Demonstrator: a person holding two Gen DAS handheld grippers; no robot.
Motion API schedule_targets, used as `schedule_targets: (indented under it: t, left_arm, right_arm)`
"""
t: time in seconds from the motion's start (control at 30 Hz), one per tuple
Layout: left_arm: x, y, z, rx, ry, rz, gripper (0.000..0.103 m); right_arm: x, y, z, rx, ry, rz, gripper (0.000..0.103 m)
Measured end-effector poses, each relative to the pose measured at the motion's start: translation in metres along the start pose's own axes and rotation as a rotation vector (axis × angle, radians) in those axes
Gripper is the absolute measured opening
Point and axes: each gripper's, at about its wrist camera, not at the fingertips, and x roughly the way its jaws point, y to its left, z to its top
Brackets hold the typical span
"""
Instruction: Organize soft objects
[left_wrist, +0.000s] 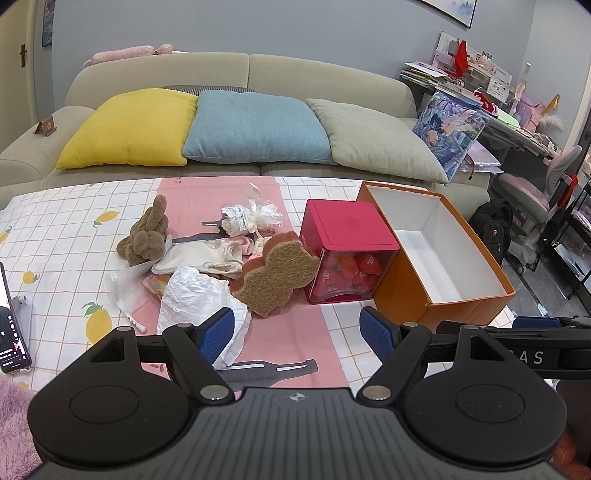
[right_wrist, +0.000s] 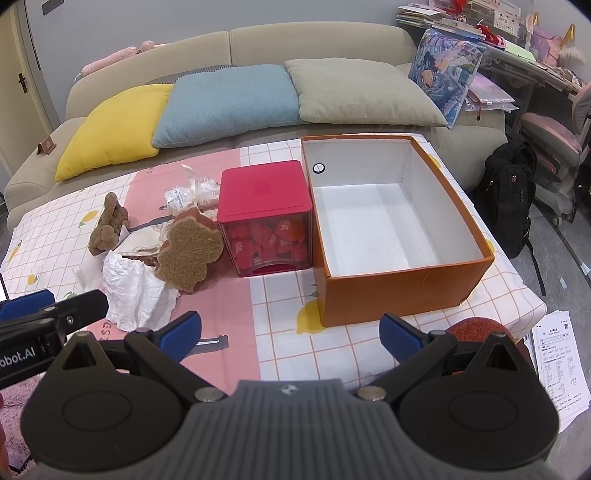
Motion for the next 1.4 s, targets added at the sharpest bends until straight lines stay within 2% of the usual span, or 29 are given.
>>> schedule_targets:
  t: [0.9, 1.07, 1.23, 1.3, 1.4]
  left_arm:
    - [0.004, 0.004, -0.004, -0.009, 0.007, -0.015, 0.09]
    - [0.01, 0.024, 0.001, -0.08, 0.026, -0.067, 0.079]
    - [0.024, 0.043, 0.001, -0.047, 0.036, -0.058, 0.072]
    - [0.032, 0.054, 0.0, -0.057, 0.048, -0.066, 0.072]
    - [0.041, 0.069, -0.003, -0.049, 0.055, -0.035, 0.071]
  right_arm:
    - [0.003, 0.001, 0.003, -0.011, 0.018, 0.001, 0.1]
    - [0.012, 0.006, 0.01, -0.068, 0.009, 0.061, 0.1]
    - [0.032, 0.02, 0.016, -0.157, -0.003, 0.114, 0.099]
    - [0.043, 0.029, 0.018, -0.202, 0.004, 0.127, 0.095]
    - [0.062, 0.042, 0.017, -0.25, 0.025, 0.155, 0.089]
